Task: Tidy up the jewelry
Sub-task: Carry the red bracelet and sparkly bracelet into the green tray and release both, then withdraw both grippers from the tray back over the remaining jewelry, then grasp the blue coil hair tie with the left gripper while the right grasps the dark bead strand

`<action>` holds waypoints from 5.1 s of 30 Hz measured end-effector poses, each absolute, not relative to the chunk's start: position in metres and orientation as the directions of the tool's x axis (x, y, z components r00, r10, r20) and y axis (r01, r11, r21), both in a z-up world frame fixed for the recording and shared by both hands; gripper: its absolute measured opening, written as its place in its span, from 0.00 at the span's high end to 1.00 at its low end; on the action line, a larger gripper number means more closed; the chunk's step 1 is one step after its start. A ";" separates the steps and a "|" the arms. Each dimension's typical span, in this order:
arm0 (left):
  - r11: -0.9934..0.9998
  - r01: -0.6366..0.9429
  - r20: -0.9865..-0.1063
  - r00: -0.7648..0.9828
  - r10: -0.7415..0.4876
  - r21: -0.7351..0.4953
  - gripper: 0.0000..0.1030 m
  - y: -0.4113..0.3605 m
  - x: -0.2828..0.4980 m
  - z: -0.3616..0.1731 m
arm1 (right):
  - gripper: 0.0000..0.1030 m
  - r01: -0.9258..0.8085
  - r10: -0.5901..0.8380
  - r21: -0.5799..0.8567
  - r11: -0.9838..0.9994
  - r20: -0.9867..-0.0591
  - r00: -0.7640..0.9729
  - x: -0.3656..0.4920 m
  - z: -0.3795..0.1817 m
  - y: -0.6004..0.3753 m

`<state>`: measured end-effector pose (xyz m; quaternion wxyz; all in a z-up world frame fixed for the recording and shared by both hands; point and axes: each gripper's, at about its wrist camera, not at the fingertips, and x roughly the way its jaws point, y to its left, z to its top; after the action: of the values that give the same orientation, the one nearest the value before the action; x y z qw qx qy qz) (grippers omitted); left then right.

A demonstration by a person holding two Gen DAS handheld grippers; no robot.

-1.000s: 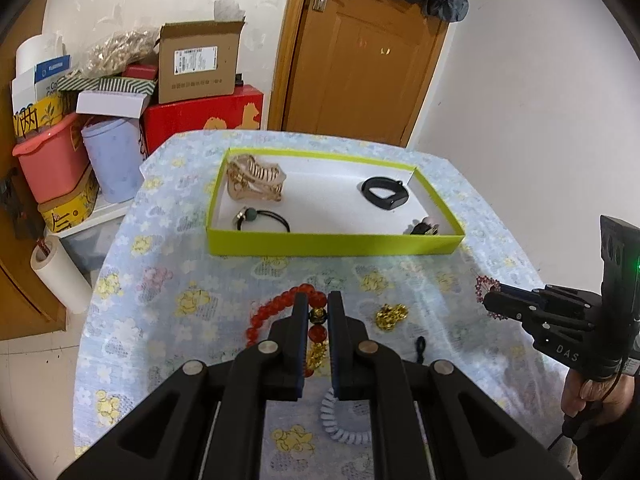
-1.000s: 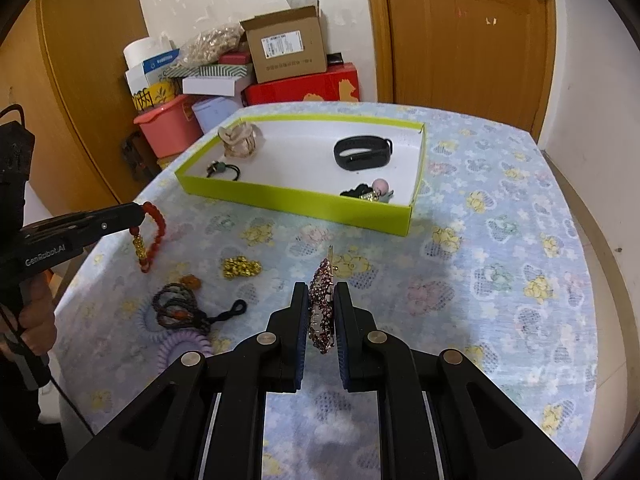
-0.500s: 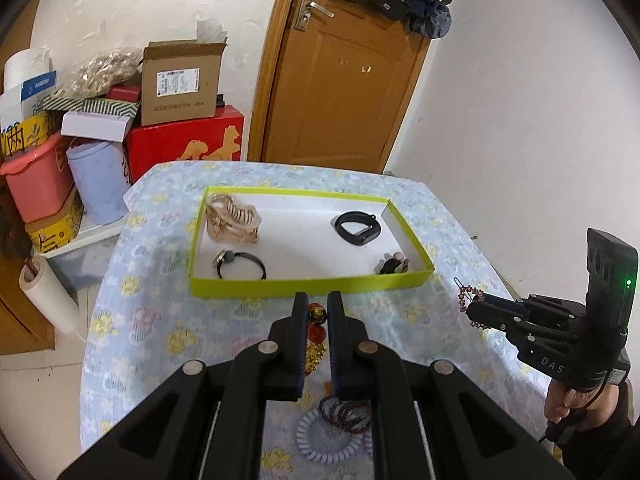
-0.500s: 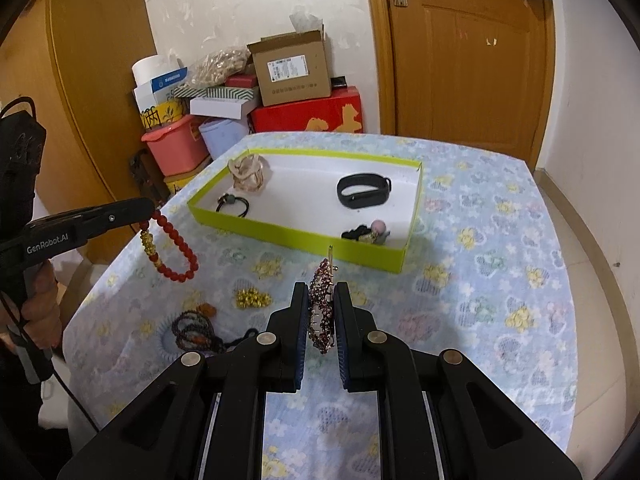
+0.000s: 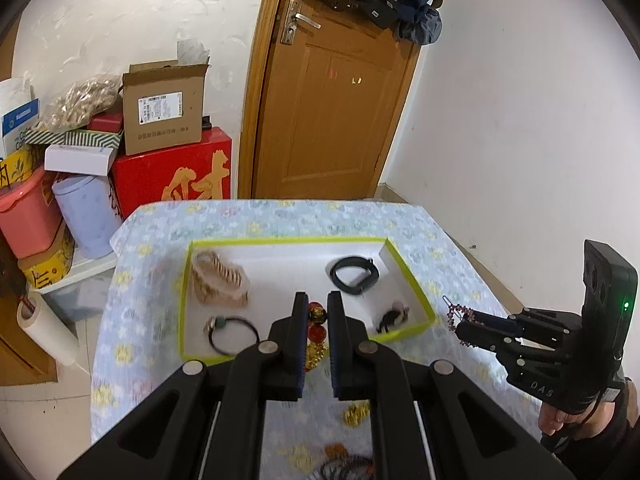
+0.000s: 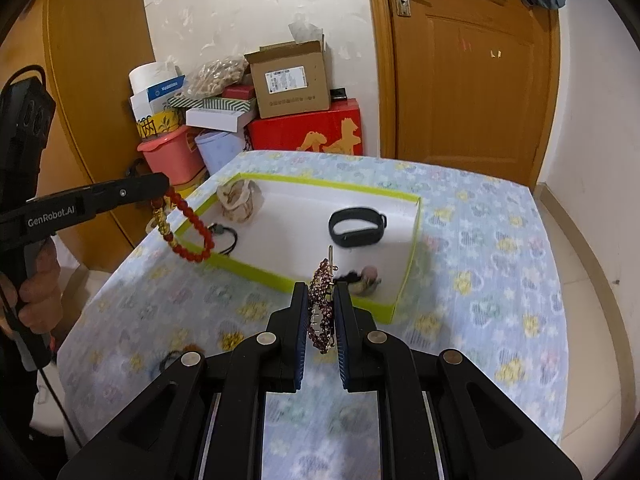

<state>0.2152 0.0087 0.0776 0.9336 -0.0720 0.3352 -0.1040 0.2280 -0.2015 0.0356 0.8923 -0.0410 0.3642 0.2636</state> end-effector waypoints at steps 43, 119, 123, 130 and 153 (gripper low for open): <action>0.973 0.119 -0.768 0.598 -0.230 -0.199 0.90 -0.004 0.313 -0.023 | 0.77 -0.431 0.333 0.103 0.896 -0.798 0.502 0.349 -0.028 -0.182; 0.989 0.046 -0.775 0.616 -0.141 -0.144 0.82 -0.006 0.103 -0.018 | 0.68 -0.551 0.493 0.211 0.807 -0.754 0.434 0.117 -0.015 -0.183; 0.991 0.056 -0.789 0.600 -0.134 -0.126 0.82 -0.011 0.112 -0.025 | 0.68 -0.547 0.494 0.216 0.809 -0.755 0.431 0.120 -0.015 -0.183; 0.996 0.072 -0.792 0.604 -0.084 -0.050 0.82 -0.020 0.115 -0.032 | 0.68 -0.561 0.501 0.213 0.800 -0.753 0.427 0.134 -0.016 -0.176; 0.998 0.040 -0.773 0.631 -0.067 -0.054 0.91 -0.003 0.111 -0.033 | 0.94 -0.723 0.507 0.134 0.677 -0.797 0.328 0.159 -0.048 -0.118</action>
<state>0.1109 -0.0028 -0.0328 0.9029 -0.0158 0.4285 -0.0295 0.1593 -0.1175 -0.0478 0.8053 -0.1238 0.4361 0.3821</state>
